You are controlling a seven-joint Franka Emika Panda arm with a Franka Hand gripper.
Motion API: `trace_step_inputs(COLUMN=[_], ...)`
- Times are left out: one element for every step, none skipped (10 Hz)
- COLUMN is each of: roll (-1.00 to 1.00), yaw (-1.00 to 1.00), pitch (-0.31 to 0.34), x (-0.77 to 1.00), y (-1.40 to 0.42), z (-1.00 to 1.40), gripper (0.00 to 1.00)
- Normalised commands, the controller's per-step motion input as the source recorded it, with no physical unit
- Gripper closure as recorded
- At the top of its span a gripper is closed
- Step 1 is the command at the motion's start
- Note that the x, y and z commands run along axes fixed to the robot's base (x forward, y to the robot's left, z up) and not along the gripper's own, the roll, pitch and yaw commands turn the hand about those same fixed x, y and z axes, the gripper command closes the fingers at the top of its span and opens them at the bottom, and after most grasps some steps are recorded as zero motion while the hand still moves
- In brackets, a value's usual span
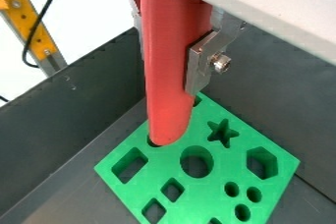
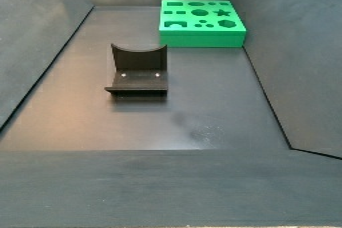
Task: Pick up the oval object. Move up. Move to above the board. Insert the oval object.
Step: Insert the oval object.
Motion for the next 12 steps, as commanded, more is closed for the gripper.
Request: trace_step_inputs(roll=[0.17, 0.05, 0.07, 0.07, 0.00, 0.00, 0.08, 0.24, 0.27, 0.31, 0.29, 0.29], yaw=[0.00, -0.01, -0.03, -0.04, -0.01, 0.00, 0.00, -0.02, -0.04, -0.06, -0.11, -0.10], pitch=[-0.033, -0.063, -0.074, -0.097, -0.123, -0.116, -0.049, 0.023, 0.074, 0.134, 0.176, 0.187], x=[-0.14, -0.17, -0.17, -0.20, -0.09, 0.00, 0.00, 0.09, 0.05, 0.09, 0.20, 0.21], y=[-0.31, -0.17, -0.22, -0.24, -0.14, -0.12, -0.17, -0.06, -0.03, -0.03, -0.07, -0.11], z=[-0.39, -0.28, -0.35, -0.42, -0.35, -0.35, -0.45, -0.39, -0.25, -0.11, -0.07, -0.05], gripper=[1.00, 1.00, 1.00, 1.00, 1.00, 1.00, 1.00, 1.00, 1.00, 1.00, 1.00, 1.00])
